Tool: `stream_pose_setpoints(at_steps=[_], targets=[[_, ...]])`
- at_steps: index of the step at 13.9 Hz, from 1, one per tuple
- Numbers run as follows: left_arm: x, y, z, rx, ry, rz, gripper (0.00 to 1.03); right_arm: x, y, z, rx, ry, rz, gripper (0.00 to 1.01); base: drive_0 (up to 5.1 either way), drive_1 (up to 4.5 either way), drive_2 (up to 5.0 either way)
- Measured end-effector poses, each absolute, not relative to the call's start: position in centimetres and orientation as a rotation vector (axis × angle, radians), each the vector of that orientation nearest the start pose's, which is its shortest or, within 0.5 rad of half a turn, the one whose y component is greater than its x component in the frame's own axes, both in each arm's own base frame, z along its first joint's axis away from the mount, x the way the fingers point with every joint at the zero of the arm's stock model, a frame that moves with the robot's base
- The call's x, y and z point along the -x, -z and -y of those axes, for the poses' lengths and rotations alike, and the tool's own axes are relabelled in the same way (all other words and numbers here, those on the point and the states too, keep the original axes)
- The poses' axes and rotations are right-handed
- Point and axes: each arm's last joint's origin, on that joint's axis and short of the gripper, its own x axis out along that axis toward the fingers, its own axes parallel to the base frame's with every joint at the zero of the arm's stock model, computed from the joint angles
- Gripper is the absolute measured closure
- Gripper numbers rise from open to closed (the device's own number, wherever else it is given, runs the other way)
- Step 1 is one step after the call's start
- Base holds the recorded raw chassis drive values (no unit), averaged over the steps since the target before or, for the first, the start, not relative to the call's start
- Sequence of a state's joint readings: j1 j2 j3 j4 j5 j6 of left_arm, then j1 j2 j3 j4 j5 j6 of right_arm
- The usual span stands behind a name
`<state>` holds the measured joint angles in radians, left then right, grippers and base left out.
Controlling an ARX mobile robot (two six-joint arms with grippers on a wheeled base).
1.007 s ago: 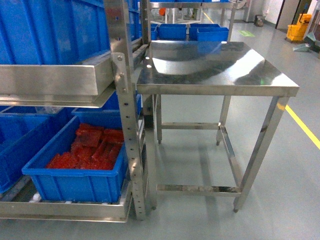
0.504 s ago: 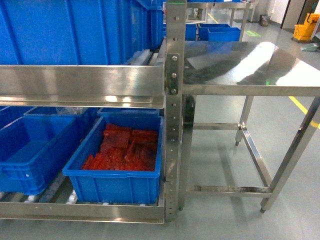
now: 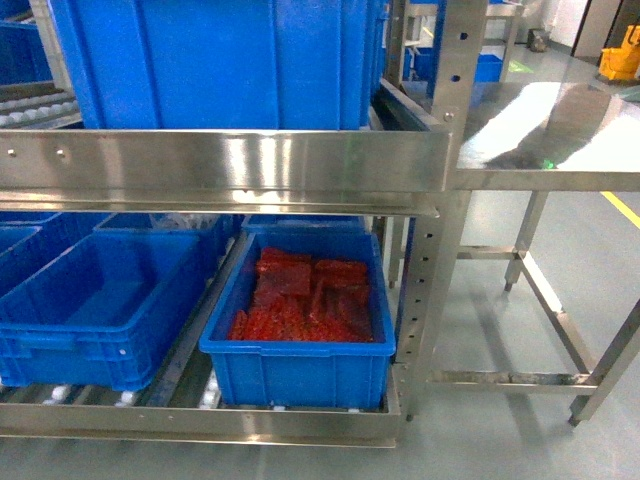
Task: Sort blue parts and orange caps into right shelf containers
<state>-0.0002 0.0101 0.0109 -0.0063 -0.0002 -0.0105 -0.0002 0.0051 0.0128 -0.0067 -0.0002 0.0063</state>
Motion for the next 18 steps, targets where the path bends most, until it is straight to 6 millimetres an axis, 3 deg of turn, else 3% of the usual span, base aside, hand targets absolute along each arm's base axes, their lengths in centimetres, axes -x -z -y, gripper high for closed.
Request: stream_pose_setpoints(at_steps=[18], targets=[[-9.77,-16.57,0.00,0.010,0.000,-0.007,0.61,-9.72,-16.68,0.00,-0.006,0.000,0.001,0.59,-5.1,2.37,2.4]])
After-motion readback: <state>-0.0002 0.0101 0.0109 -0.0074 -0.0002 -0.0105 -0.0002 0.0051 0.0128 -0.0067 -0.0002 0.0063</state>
